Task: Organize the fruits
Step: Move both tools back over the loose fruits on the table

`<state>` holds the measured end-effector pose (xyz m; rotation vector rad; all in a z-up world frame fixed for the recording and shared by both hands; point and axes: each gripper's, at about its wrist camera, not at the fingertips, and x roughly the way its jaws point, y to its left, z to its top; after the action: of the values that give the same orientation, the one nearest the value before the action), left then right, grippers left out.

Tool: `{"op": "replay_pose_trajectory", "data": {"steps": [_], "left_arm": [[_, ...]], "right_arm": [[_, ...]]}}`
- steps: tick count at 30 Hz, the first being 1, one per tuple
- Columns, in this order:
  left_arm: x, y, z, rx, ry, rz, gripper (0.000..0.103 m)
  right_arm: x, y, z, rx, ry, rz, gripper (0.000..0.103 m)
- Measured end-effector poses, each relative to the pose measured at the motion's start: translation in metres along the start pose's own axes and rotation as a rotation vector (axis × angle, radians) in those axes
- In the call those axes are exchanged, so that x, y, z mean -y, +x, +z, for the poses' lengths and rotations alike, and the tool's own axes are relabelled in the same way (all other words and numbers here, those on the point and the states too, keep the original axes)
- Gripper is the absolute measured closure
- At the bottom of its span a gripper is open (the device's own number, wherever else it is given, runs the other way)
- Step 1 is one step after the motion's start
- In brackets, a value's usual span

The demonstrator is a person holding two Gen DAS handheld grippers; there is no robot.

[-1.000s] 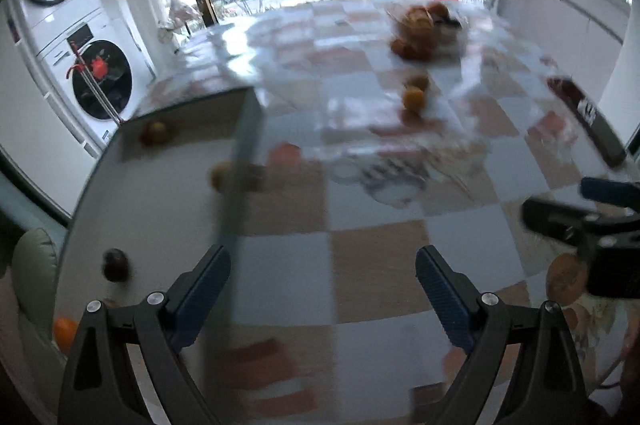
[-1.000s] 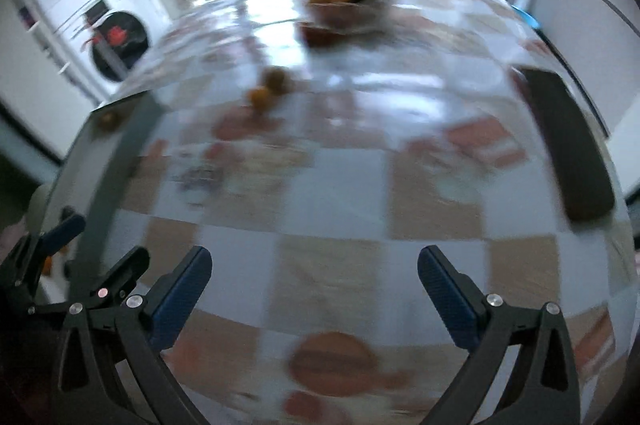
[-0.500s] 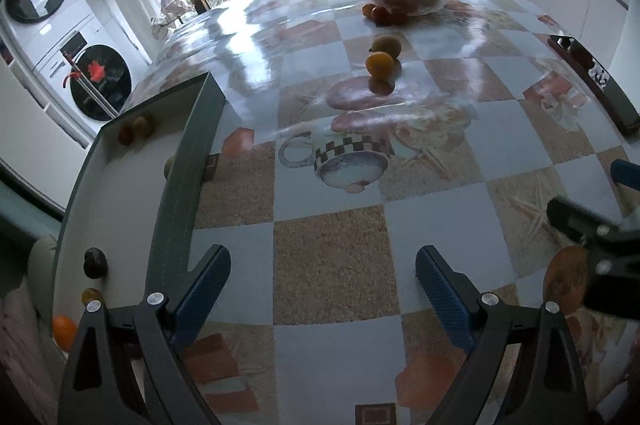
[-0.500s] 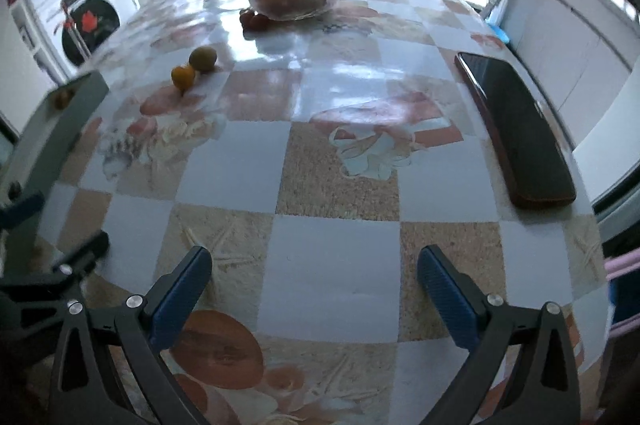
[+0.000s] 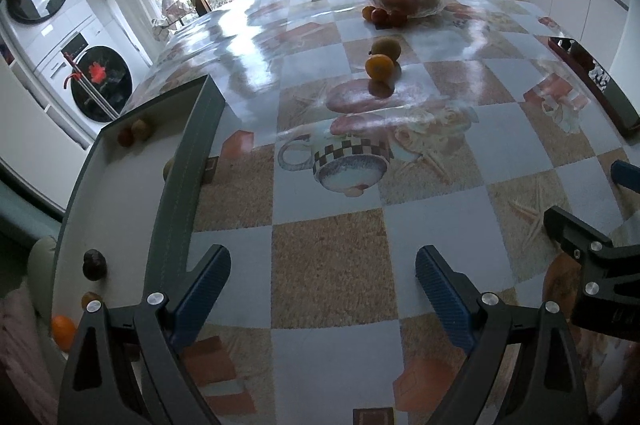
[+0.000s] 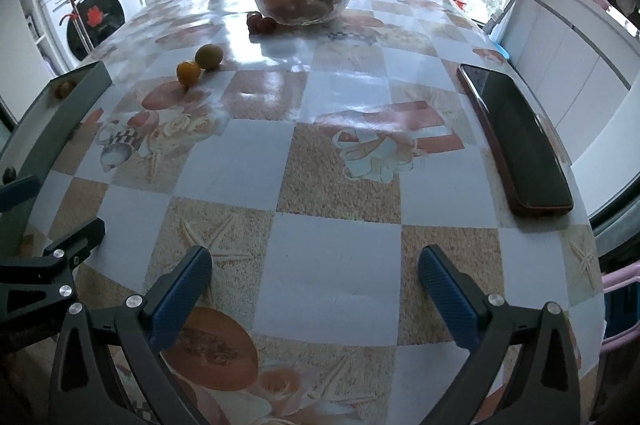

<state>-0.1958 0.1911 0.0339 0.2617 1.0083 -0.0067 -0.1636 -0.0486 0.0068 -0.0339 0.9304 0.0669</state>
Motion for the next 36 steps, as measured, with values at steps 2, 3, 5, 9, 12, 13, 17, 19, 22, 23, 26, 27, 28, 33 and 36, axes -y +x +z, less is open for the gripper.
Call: {"op": "replay_pose_trajectory", "data": {"steps": [2, 3, 5, 9, 12, 13, 17, 19, 22, 23, 26, 27, 28, 33, 36], "left_arm": [[-0.001, 0.002, 0.001, 0.012, -0.015, -0.013, 0.008], [-0.002, 0.003, 0.002, 0.016, -0.024, -0.019, 0.005], [-0.004, 0.007, 0.003, 0.018, -0.048, -0.012, 0.0], [-0.01, 0.011, 0.003, 0.013, -0.095, -0.057, 0.0], [-0.014, 0.013, 0.003, 0.013, -0.116, -0.081, 0.0], [-0.014, 0.014, 0.002, 0.013, -0.122, -0.087, 0.0], [-0.019, 0.018, 0.001, 0.009, -0.154, -0.122, 0.0], [-0.021, 0.021, 0.001, 0.003, -0.169, -0.139, 0.0], [-0.022, 0.024, 0.005, 0.003, -0.177, -0.149, 0.0], [-0.022, 0.025, 0.006, 0.006, -0.176, -0.15, 0.0], [-0.022, 0.026, 0.007, 0.012, -0.176, -0.152, 0.0], [-0.022, 0.027, 0.008, 0.016, -0.176, -0.153, 0.0], [-0.022, 0.027, 0.008, 0.021, -0.176, -0.154, 0.0], [-0.022, 0.026, 0.006, 0.061, -0.175, -0.156, 0.0], [-0.023, 0.027, 0.006, 0.069, -0.178, -0.159, 0.0]], "right_arm": [[0.0, 0.0, 0.0, 0.005, 0.0, -0.001, 0.0], [-0.001, 0.0, 0.0, 0.008, 0.0, -0.001, 0.0], [-0.001, 0.0, 0.0, 0.011, -0.001, -0.001, 0.0], [-0.002, 0.0, 0.0, 0.022, -0.002, -0.002, 0.0], [-0.002, 0.0, 0.0, 0.022, -0.002, -0.001, 0.0], [-0.002, 0.0, 0.0, 0.022, -0.003, -0.001, 0.0], [-0.002, 0.0, -0.001, 0.022, -0.003, -0.001, 0.0], [-0.002, 0.0, 0.001, 0.016, -0.005, 0.0, 0.0], [-0.002, 0.003, 0.006, -0.009, -0.019, 0.011, 0.0], [-0.002, 0.004, 0.007, -0.014, -0.022, 0.013, 0.0], [-0.001, 0.008, 0.015, -0.034, -0.019, 0.014, 0.0], [-0.001, 0.01, 0.019, -0.041, -0.012, 0.013, 0.0], [0.0, 0.012, 0.023, -0.048, -0.001, 0.014, 0.0], [0.005, 0.022, 0.053, -0.071, 0.092, 0.115, 0.0], [-0.003, 0.032, 0.076, -0.077, 0.109, 0.159, 0.0]]}}
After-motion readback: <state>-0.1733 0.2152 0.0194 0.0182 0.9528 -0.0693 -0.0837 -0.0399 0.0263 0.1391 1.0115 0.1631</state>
